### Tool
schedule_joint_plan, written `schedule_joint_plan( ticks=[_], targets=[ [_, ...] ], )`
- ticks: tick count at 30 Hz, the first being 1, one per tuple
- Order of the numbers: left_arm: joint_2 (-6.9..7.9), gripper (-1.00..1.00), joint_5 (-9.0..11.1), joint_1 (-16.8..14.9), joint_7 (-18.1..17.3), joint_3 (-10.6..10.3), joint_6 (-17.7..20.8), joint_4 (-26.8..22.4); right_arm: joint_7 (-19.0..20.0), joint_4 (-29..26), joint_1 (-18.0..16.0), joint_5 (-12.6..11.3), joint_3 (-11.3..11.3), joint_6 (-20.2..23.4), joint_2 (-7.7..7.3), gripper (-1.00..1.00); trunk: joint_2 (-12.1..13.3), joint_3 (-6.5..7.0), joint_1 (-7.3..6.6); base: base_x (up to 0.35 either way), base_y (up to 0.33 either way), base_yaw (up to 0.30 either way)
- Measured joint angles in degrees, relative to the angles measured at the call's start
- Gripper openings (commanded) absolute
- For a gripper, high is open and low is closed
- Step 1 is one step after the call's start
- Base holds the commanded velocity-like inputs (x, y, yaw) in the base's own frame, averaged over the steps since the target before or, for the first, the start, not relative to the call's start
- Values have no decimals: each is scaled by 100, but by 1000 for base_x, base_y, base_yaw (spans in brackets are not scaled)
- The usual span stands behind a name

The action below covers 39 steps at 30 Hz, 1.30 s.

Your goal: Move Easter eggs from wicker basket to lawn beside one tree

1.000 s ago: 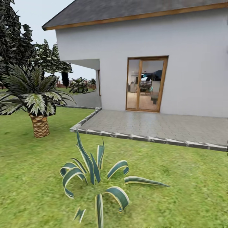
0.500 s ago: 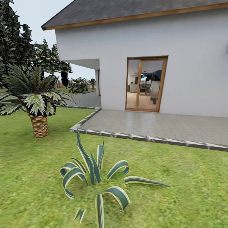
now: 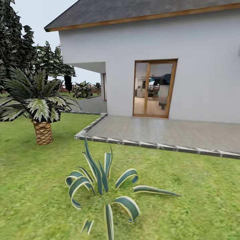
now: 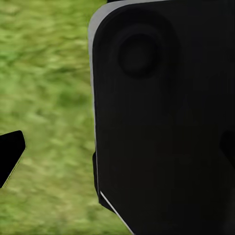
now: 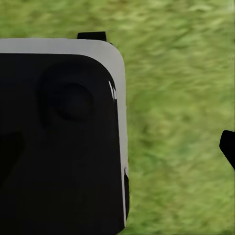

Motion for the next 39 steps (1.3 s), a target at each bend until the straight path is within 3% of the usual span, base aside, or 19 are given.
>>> schedule_joint_plan(
  ticks=[5, 24, 39],
  targets=[
    [3, 100, 0, 0, -155, 8, 0, 0, 20, -2, 1, -9, -4, -11, 0, 100, 0, 0, 0, 0, 322, -172],
    [3, 100, 0, -1, -171, 12, 0, 0, 32, -2, 1, -13, -4, -15, 5, 100, 0, 0, 0, 0, 325, -296],
    [4, 100, 0, 0, -172, 12, -7, 0, 0, 0, 0, -5, -1, -7, 8, 100, 0, 0, 0, 0, 293, -26]
  ],
)
